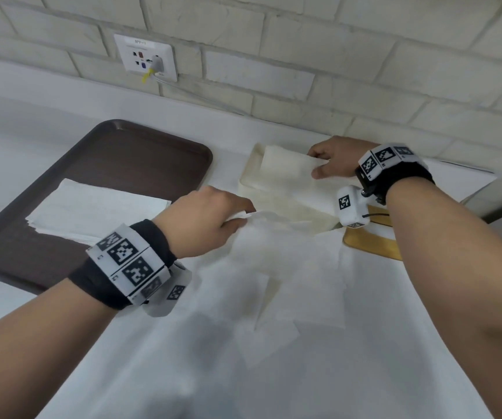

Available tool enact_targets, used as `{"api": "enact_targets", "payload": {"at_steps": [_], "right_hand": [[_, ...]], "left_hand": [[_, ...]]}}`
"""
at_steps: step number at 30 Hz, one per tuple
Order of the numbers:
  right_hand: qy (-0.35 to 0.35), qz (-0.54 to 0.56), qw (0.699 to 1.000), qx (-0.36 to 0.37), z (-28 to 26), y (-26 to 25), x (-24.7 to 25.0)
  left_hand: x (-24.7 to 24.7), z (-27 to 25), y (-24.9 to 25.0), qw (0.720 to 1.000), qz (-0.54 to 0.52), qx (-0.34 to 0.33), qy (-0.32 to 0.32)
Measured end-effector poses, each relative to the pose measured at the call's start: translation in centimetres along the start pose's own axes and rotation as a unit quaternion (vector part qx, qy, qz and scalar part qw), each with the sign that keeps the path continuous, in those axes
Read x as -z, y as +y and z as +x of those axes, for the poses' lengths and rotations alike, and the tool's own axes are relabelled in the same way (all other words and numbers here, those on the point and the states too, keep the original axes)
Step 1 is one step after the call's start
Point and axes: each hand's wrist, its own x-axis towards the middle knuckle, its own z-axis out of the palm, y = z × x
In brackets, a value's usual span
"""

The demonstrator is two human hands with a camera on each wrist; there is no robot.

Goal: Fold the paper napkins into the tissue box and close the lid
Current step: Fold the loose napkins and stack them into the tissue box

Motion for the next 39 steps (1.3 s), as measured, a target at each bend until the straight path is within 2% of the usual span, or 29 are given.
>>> {"api": "enact_targets", "payload": {"at_steps": [4, 8, 10, 14, 19, 21, 24, 28, 34, 39], "right_hand": [[0.005, -0.001, 1.000, -0.015, 0.2, 0.5, -0.7], [0.027, 0.014, 1.000, 0.004, 0.0, 0.6, 0.1], [0.037, 0.031, 0.999, 0.013, -0.2, 0.4, 0.4], [0.024, 0.044, 0.998, 0.029, 0.2, 0.1, -0.4], [0.001, 0.019, 1.000, 0.008, 0.7, 0.3, -1.2], [0.012, 0.025, 0.999, 0.015, 1.0, 0.4, -1.0], [0.035, 0.065, 0.997, 0.028, 1.2, 0.3, -0.8], [0.016, 0.061, 0.997, 0.044, 1.3, 0.0, -1.2], [0.024, 0.094, 0.994, 0.046, 1.2, 0.2, -1.4], [0.013, 0.076, 0.996, 0.036, 0.9, -0.1, -1.5]], "left_hand": [[1.7, -1.0, 1.1, 0.995, -0.016, -0.076, 0.064], [3.0, -2.0, 2.4, 0.983, -0.054, -0.151, 0.092], [3.2, -2.3, 2.9, 0.978, -0.075, -0.167, 0.104], [2.8, -2.2, 2.6, 0.980, -0.072, -0.146, 0.118], [1.4, -2.3, 1.5, 0.987, -0.069, -0.118, 0.084], [1.0, -2.4, 1.3, 0.989, -0.070, -0.110, 0.074], [0.6, -2.4, 1.3, 0.989, -0.073, -0.108, 0.066], [0.6, -2.3, 1.5, 0.990, -0.064, -0.110, 0.057], [0.4, -2.6, 1.4, 0.993, -0.060, -0.099, 0.041], [0.4, -2.5, 1.6, 0.992, -0.053, -0.103, 0.049]]}}
